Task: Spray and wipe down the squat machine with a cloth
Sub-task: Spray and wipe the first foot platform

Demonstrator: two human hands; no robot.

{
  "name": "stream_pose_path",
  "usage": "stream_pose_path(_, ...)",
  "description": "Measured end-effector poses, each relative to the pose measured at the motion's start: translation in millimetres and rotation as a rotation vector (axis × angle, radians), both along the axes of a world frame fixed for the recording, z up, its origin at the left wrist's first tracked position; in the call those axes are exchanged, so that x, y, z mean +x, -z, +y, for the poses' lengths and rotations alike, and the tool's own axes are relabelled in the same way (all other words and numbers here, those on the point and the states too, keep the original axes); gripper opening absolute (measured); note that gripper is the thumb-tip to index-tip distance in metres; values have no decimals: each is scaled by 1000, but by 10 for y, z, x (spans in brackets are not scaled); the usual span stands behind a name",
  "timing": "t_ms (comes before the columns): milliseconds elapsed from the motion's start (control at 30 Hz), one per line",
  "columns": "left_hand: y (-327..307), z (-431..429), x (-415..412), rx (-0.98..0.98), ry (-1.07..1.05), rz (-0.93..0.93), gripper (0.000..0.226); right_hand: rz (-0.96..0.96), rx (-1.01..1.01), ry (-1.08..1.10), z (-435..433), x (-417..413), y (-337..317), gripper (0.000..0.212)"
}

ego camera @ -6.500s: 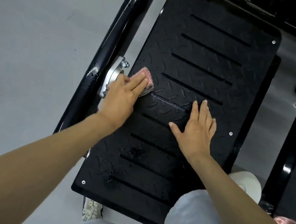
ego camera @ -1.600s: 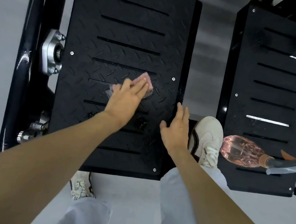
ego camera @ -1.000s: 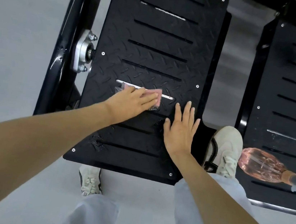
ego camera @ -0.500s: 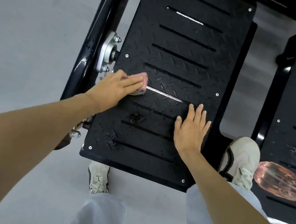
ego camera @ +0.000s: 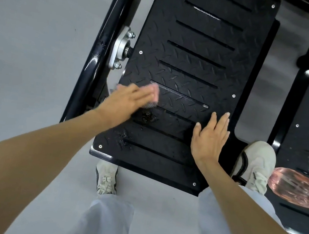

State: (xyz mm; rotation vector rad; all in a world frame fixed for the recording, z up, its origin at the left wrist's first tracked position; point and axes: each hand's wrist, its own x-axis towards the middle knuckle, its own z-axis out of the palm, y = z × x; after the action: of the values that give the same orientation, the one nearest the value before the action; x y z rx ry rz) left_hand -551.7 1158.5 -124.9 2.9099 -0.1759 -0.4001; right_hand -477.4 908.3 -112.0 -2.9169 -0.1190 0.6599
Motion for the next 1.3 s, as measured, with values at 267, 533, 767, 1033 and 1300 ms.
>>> stream_pose_path(267, -75, -429, 65, 96, -264, 65, 83, 70, 9, 7, -163, 65, -84, 57)
stream_pose_path(533, -105, -402, 183, -77, -281, 49, 81, 137, 1, -19, -284, 12, -126, 56)
stream_pose_path(767, -117, -1105, 272, 56, 47, 160, 78, 135, 37, 15, -415, 18, -120, 55)
stream_pose_path(1033, -115, -1022, 561, 352, 326, 45, 77, 147, 73, 66, -600, 17, -150, 51)
stream_pose_path(1300, -102, -1568, 563, 288, 613, 78, 73, 143, 64, 20, -672, -29, -183, 51)
